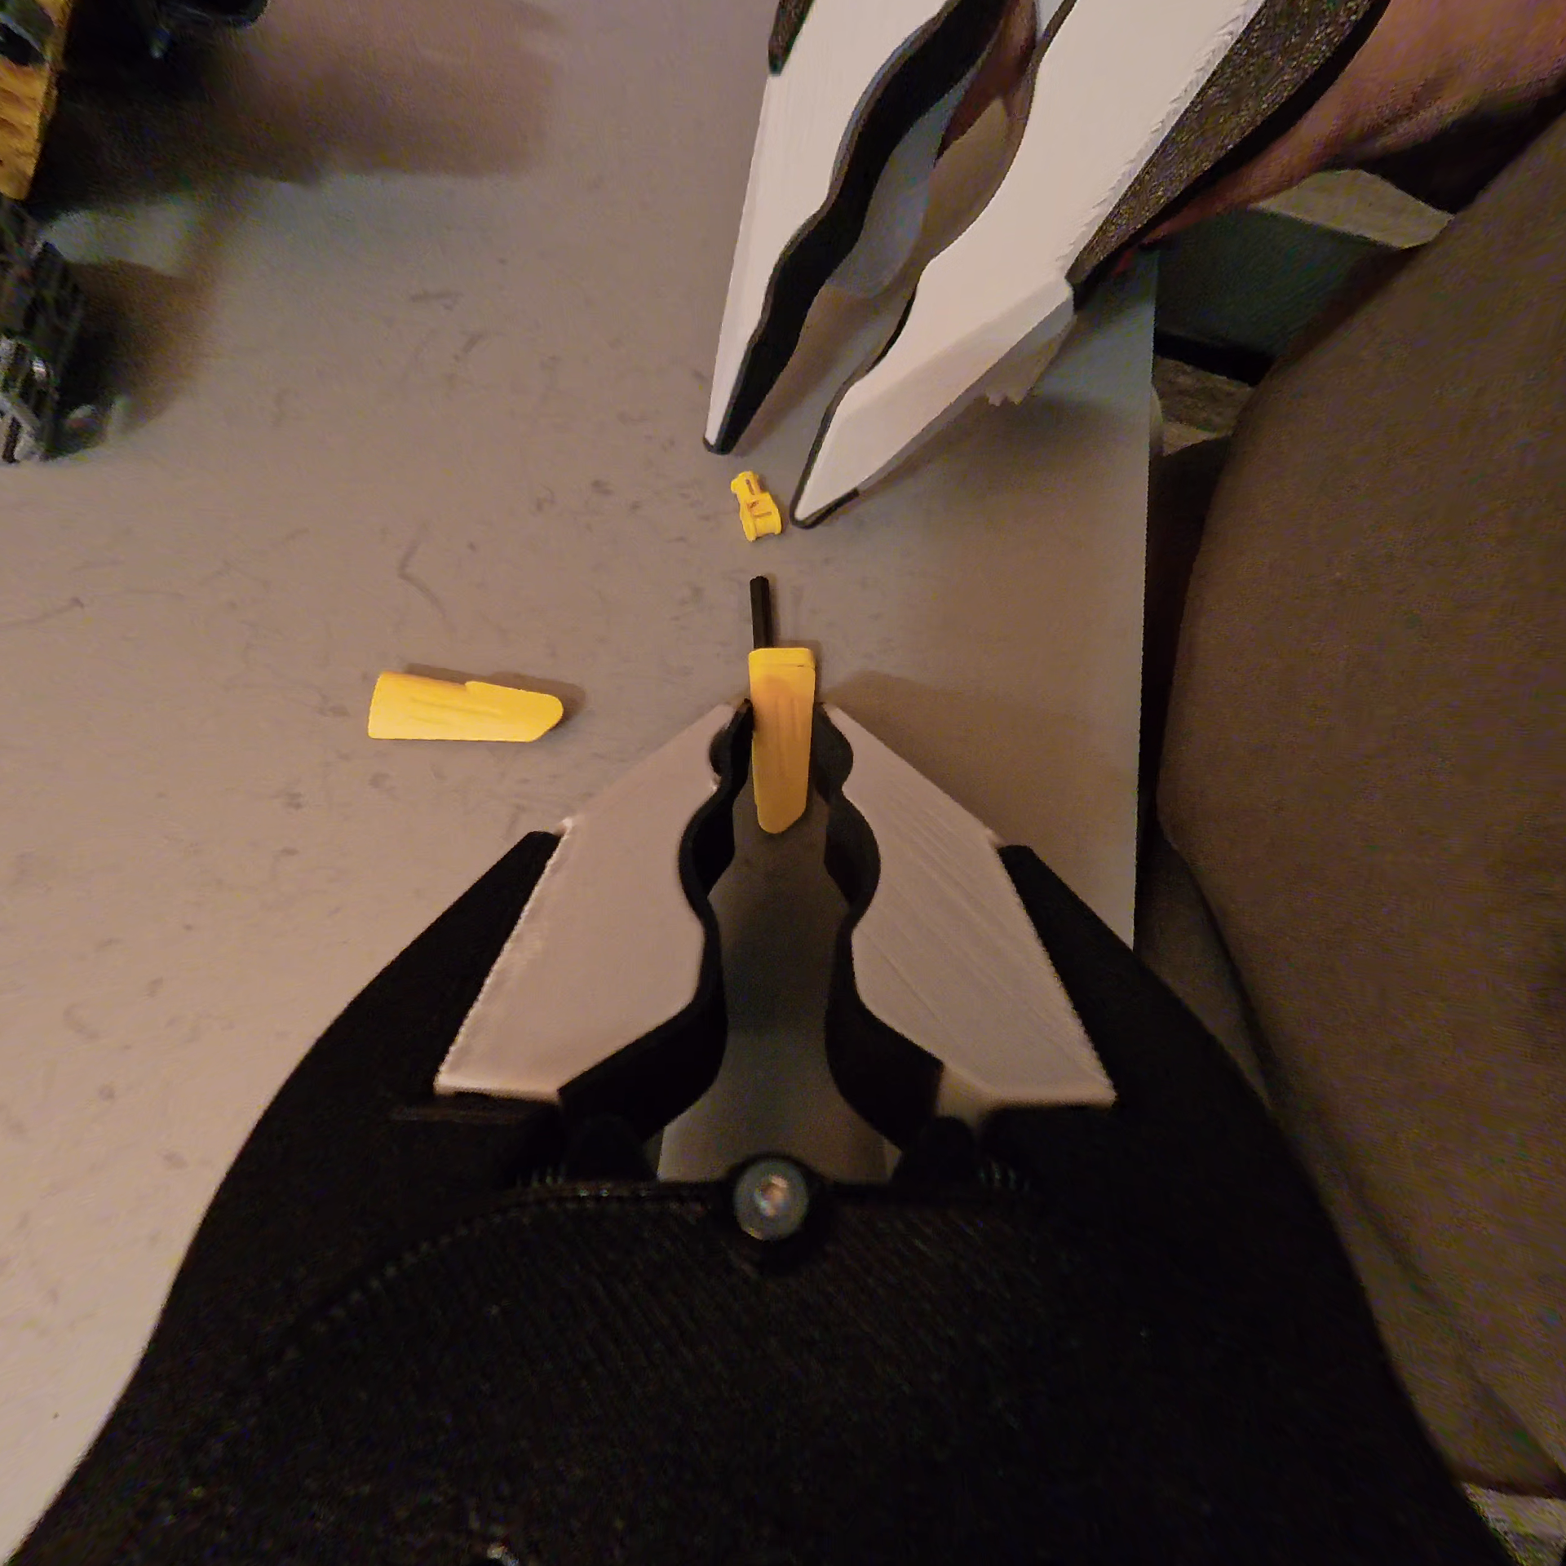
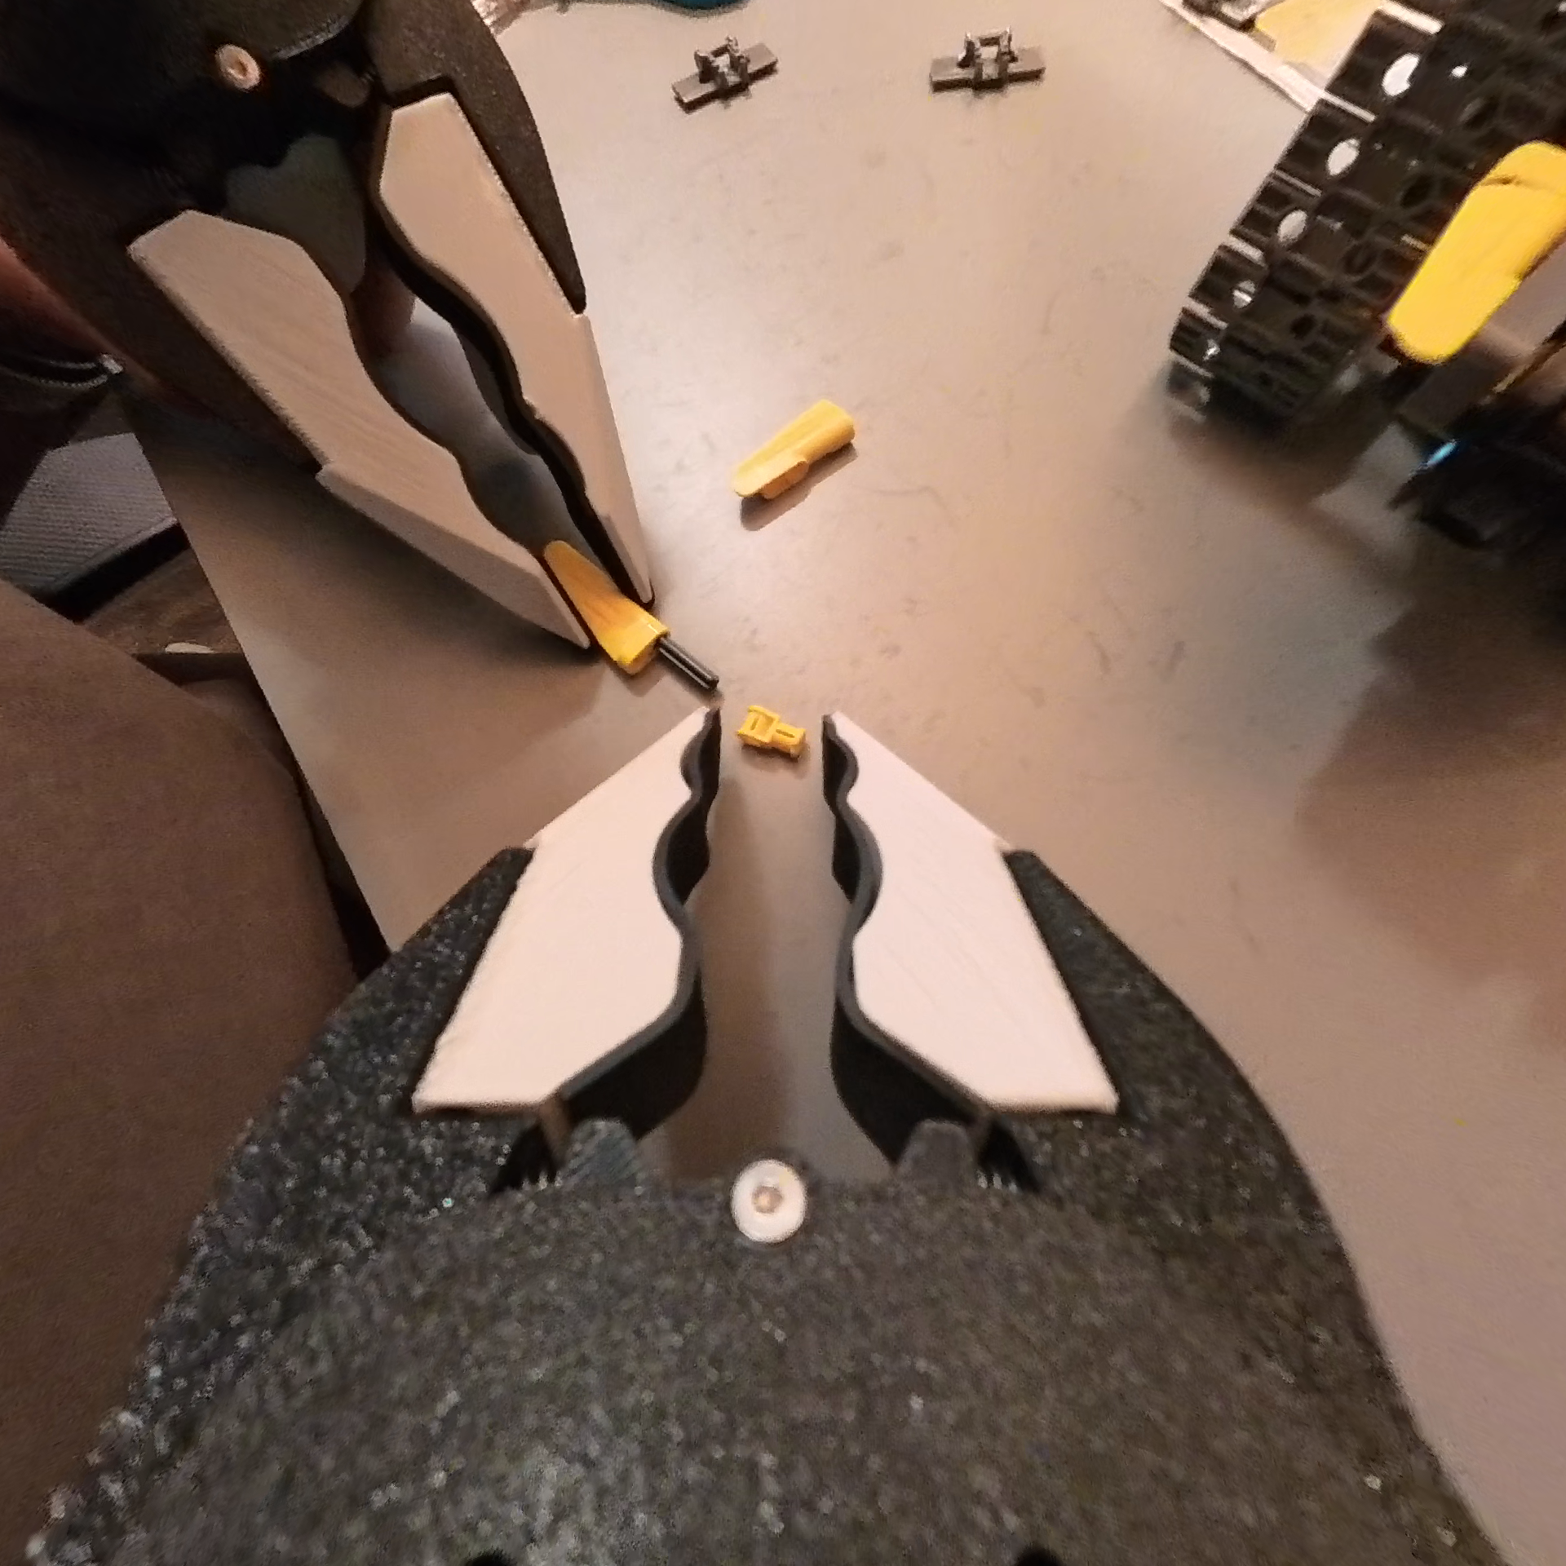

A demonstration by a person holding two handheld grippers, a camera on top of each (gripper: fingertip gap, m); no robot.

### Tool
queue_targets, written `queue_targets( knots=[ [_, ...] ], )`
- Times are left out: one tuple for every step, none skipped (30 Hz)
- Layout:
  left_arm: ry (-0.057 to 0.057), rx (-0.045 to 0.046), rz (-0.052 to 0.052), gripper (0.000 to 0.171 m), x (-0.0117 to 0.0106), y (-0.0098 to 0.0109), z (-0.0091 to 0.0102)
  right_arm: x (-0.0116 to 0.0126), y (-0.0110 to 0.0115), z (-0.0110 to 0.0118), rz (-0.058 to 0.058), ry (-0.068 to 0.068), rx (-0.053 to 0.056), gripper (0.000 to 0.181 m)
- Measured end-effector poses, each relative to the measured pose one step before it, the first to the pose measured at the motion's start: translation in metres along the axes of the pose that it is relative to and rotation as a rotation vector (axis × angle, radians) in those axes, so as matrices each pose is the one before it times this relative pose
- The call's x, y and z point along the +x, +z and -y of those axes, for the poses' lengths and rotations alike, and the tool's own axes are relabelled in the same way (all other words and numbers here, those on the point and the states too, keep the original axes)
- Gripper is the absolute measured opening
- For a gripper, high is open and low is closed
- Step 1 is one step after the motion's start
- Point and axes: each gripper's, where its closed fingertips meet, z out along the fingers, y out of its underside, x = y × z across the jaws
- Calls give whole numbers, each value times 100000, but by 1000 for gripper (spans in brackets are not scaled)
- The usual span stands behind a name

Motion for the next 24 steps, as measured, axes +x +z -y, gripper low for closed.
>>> queue_targets(
  knots=[
    [97,-7,87,12,2,6,2,189,10,-7,-1922,149,-116,23],
    [181,-12,168,12,-8,1,-4,218,13,-22,-2203,-271,-158,23],
    [206,-18,196,12,0,2,-6,228,23,-55,-2264,-281,-379,24],
    [158,-12,152,12,4,0,7,217,42,-57,-2242,-340,-481,25],
    [63,-4,64,12,1,1,-2,135,35,-60,-1680,-589,-458,26],
    [1,-1,2,12,-8,-6,-4,5,-5,8,-826,-420,-10,25],
    [-32,0,-28,12,6,0,0,-50,15,-3,-290,-2,-39,25],
    [-28,1,-28,12,-1,-6,-4,-153,9,-17,568,457,-157,24],
    [-5,-6,-7,12,1,0,-1,-194,23,-47,1067,895,-373,24],
    [22,-2,23,12,2,5,4,-211,10,-56,1120,904,-345,25],
    [58,-4,57,12,2,1,-2,-174,-5,-43,769,538,-143,25],
    [87,-6,88,12,-4,0,-2,-72,-31,-11,-49,292,85,26],
    [92,-9,88,12,-5,0,-3,-25,-73,49,-533,-129,500,26],
    [59,-8,63,13,1,0,-2,-24,-63,62,-571,-492,552,26],
    [33,-4,37,13,0,5,4,-41,-61,39,-373,-633,387,25],
    [18,-2,25,13,-5,0,0,-104,-30,36,92,-819,329,25],
    [-12,0,-10,13,2,0,0,-163,-40,58,445,-1115,382,25],
    [-36,4,-30,13,0,-5,-4,-238,-56,107,870,-1901,656,25],
    [-52,2,-49,12,4,5,6,-289,-95,149,1165,-3346,881,25],
    [-61,1,-58,12,-3,6,-6,-200,-122,130,745,-4681,893,25],
    [-56,2,-57,12,-2,-1,2,-238,-98,-3,1634,-6115,381,21],
    [-99,1,-106,12,8,-1,1,-65,-17,-230,1569,-6466,-586,20],
    [-183,4,-192,12,-3,-2,4,181,51,-424,1018,-5981,-1378,20],
    [-276,12,-292,12,10,-1,-6,280,104,-493,1150,-4895,-1781,20]
  ],
)
